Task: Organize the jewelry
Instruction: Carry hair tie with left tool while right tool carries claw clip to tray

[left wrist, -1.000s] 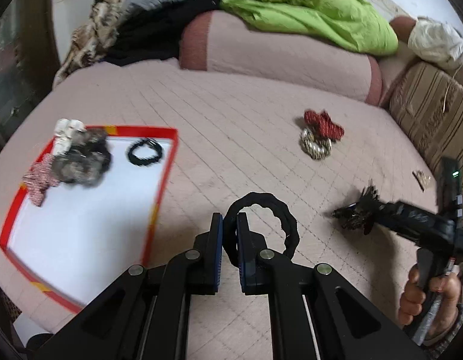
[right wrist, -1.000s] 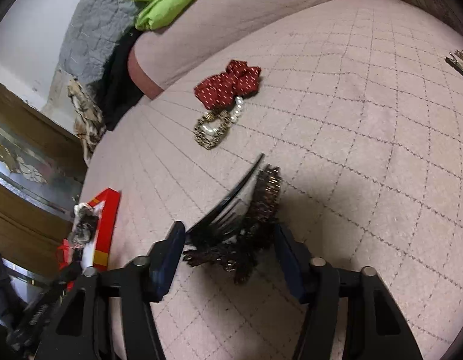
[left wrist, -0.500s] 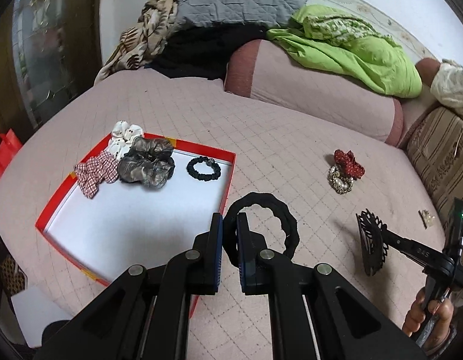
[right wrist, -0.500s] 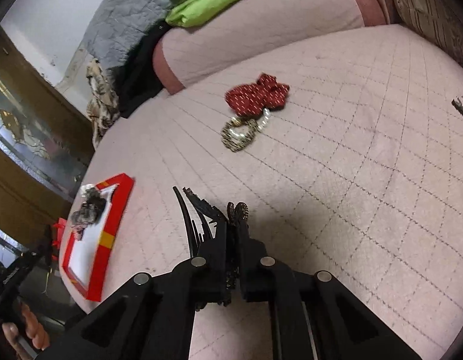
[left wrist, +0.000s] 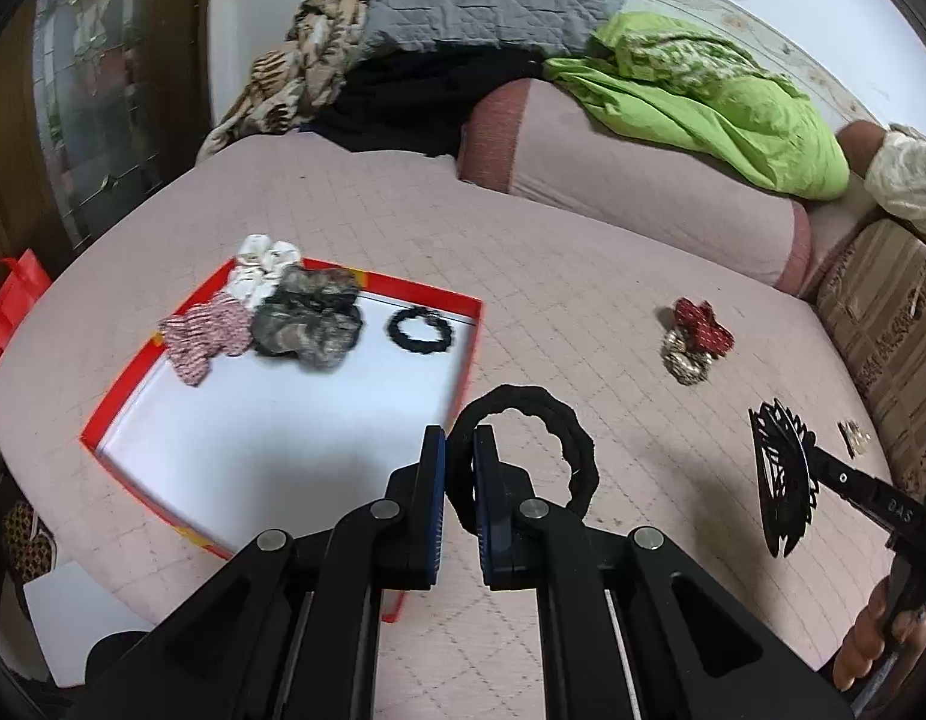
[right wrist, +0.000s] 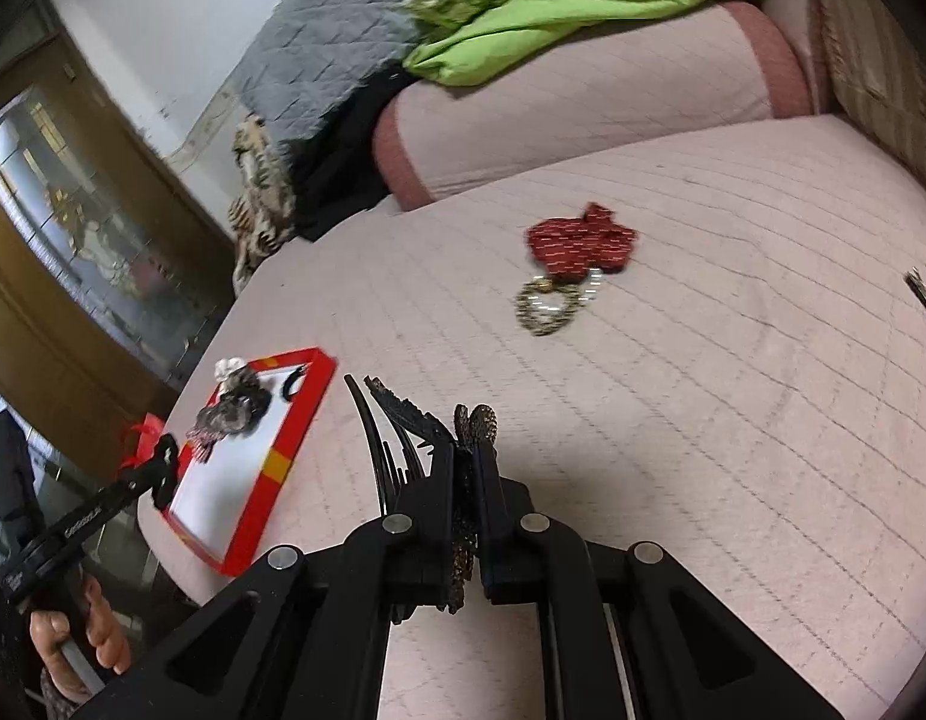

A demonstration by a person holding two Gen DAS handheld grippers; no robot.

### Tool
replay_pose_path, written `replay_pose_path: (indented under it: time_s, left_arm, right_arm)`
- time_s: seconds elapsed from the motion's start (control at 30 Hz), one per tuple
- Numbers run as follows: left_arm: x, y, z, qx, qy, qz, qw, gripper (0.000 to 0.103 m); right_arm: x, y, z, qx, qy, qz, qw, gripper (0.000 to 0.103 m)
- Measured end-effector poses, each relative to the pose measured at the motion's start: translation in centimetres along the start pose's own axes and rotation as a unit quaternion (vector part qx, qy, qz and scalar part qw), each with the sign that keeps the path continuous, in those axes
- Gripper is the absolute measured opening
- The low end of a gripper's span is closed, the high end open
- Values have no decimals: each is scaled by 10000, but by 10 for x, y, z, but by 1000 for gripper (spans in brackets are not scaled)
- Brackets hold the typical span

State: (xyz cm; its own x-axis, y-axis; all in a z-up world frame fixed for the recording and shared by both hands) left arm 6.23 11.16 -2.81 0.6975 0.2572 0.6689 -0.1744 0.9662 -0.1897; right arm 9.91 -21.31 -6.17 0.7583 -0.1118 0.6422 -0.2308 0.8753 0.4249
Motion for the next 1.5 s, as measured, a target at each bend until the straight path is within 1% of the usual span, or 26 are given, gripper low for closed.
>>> replay_pose_path:
  time_s: [0.13, 0.23, 0.37, 0.47, 0.57, 0.67, 0.83, 0.9, 0.97, 1.07, 1.17, 1.3, 1.5]
  left_arm:
    - [9, 25, 13, 202, -184, 203, 9994, 9]
    - [15, 51, 16, 375, -191, 466, 9980, 9]
    - [22, 87, 8, 708, -142, 714, 9948, 9]
    - [27, 118, -6, 918, -48, 961, 9911, 9]
    - [30, 143, -21, 1161, 19, 1124, 9869, 9]
    - [29, 167, -38, 1294, 134, 1289, 9831, 9]
    - [28, 195, -65, 1569, 309, 1352, 9778, 9]
    - [27, 205, -73, 1596, 357, 1435, 9760, 9]
    - [28, 215, -79, 1545, 400, 1557, 9748, 9]
    - [27, 222, -86, 1438, 412, 1613, 9755, 9]
    - [24, 228, -91, 1411, 442, 1629, 9755, 9]
    - [20, 234, -96, 1427, 494, 1659, 9745, 9]
    - [20, 238, -98, 1497, 432, 1731, 9725, 9]
  right_arm:
    - [8, 31, -12, 199, 106, 344, 9992, 7]
    - [13, 59, -18, 371, 146, 633, 9972, 7]
    - [16, 91, -18, 554, 202, 903, 9942, 7]
    - [18, 108, -23, 574, 267, 1103, 9919, 7]
    - [24, 128, -46, 661, 466, 1187, 9896, 7]
    - [26, 147, -75, 782, 722, 1216, 9869, 7]
    - [20, 189, -124, 880, 1080, 1498, 9789, 7]
    - [14, 207, -142, 933, 1218, 1602, 9751, 7]
    - [7, 223, -161, 1006, 1358, 1674, 9713, 7]
    - [-5, 246, -190, 1094, 1569, 1762, 9656, 7]
    - [-19, 264, -212, 1130, 1722, 1881, 9603, 7]
    - [-36, 273, -227, 1149, 1873, 1979, 9553, 7]
    - [-38, 281, -227, 1122, 1758, 2163, 9538, 10]
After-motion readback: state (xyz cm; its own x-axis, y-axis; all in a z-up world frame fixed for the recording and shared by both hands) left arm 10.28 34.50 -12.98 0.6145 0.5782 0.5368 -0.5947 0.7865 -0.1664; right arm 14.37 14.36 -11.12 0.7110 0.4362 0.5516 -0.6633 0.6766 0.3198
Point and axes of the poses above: each gripper's, at about its wrist camera, not at the fingertips, and z roughly against the way its jaws point, y to its left, x to its top, the point moved 2 cm from there along -z, roughly the way its jaws point, and after that the axes turned 5 degrees about z, right-handed, at the moved point
